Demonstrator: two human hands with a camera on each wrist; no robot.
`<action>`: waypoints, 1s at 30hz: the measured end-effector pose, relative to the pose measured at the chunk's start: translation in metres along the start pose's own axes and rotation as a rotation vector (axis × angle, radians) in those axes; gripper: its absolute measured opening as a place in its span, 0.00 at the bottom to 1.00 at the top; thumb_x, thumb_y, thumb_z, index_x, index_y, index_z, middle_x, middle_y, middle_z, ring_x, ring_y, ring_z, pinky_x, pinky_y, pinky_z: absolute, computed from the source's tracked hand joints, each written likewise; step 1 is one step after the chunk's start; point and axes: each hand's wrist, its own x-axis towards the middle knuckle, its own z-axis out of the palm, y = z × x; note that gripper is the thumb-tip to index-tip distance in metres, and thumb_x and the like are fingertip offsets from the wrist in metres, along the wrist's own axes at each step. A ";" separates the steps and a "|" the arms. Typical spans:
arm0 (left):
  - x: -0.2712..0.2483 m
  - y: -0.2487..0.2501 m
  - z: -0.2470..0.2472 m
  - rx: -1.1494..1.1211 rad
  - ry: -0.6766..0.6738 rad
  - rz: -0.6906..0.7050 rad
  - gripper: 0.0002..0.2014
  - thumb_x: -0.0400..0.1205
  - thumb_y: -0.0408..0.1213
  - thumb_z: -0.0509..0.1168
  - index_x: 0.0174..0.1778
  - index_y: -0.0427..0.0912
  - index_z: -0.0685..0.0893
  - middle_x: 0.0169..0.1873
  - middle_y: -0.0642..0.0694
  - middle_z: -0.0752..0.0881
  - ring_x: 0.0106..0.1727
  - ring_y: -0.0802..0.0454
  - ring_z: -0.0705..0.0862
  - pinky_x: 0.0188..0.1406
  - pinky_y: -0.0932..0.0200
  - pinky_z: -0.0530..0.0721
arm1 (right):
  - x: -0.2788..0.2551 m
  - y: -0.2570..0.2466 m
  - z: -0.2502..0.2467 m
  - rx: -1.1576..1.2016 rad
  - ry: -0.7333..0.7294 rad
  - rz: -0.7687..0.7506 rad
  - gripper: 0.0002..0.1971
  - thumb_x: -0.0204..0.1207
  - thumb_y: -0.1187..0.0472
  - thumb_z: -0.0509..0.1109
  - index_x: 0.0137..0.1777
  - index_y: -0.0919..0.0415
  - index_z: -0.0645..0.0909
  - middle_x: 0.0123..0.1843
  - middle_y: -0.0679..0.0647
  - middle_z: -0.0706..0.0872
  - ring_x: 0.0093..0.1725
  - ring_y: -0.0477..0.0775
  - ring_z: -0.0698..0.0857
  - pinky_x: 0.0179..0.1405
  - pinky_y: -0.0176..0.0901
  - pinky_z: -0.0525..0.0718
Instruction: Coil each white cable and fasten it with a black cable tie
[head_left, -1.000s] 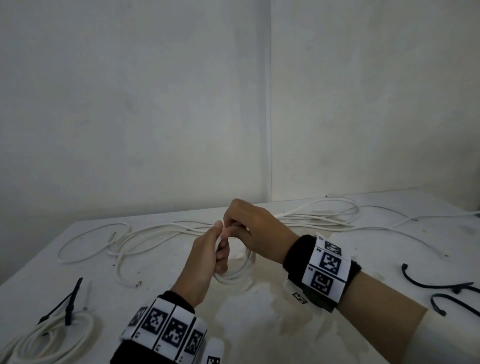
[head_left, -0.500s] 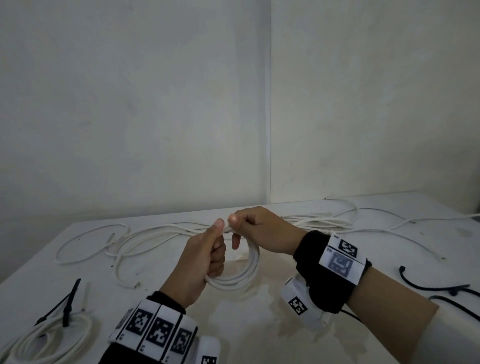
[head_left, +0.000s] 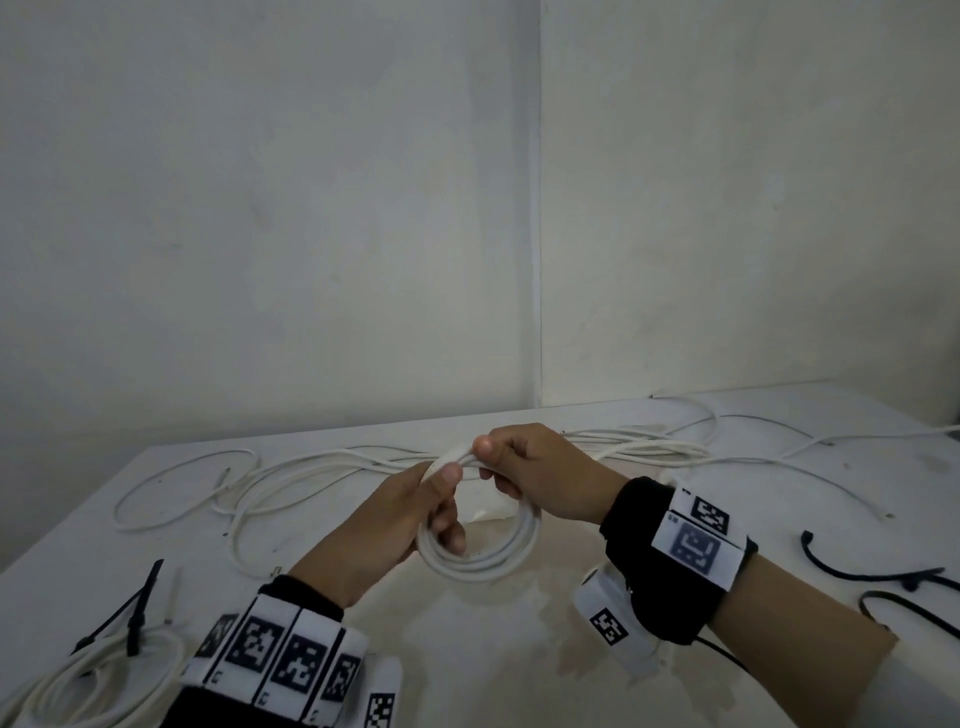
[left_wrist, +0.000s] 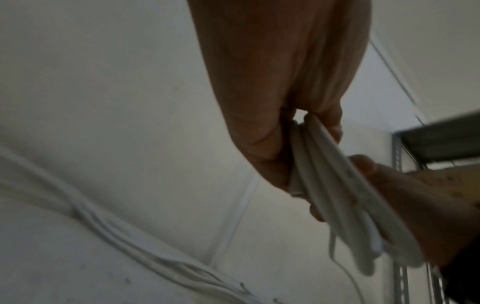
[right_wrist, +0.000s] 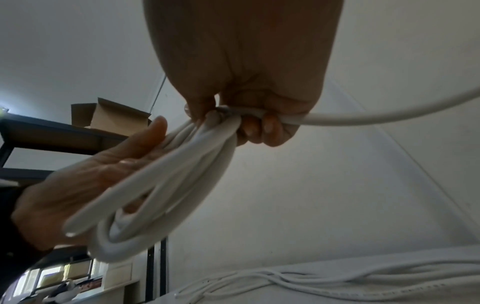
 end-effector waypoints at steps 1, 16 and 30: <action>0.000 0.000 0.001 0.002 0.001 0.006 0.18 0.74 0.53 0.57 0.34 0.39 0.71 0.20 0.51 0.71 0.23 0.54 0.77 0.33 0.58 0.77 | 0.000 0.001 0.000 -0.007 0.005 -0.005 0.19 0.82 0.49 0.56 0.32 0.56 0.75 0.24 0.52 0.73 0.27 0.53 0.70 0.27 0.40 0.68; 0.000 0.007 0.019 -0.154 0.100 -0.012 0.19 0.77 0.52 0.56 0.28 0.41 0.65 0.17 0.52 0.61 0.16 0.57 0.60 0.23 0.62 0.72 | -0.007 0.001 -0.007 0.220 -0.073 0.000 0.19 0.72 0.42 0.57 0.36 0.57 0.76 0.17 0.44 0.72 0.18 0.45 0.74 0.29 0.43 0.74; 0.004 0.012 0.015 -0.333 0.299 0.051 0.21 0.85 0.42 0.53 0.25 0.44 0.61 0.13 0.54 0.59 0.13 0.59 0.56 0.14 0.69 0.60 | -0.020 0.008 -0.021 -0.092 0.134 -0.158 0.12 0.84 0.57 0.55 0.42 0.54 0.77 0.30 0.48 0.78 0.29 0.44 0.76 0.36 0.36 0.75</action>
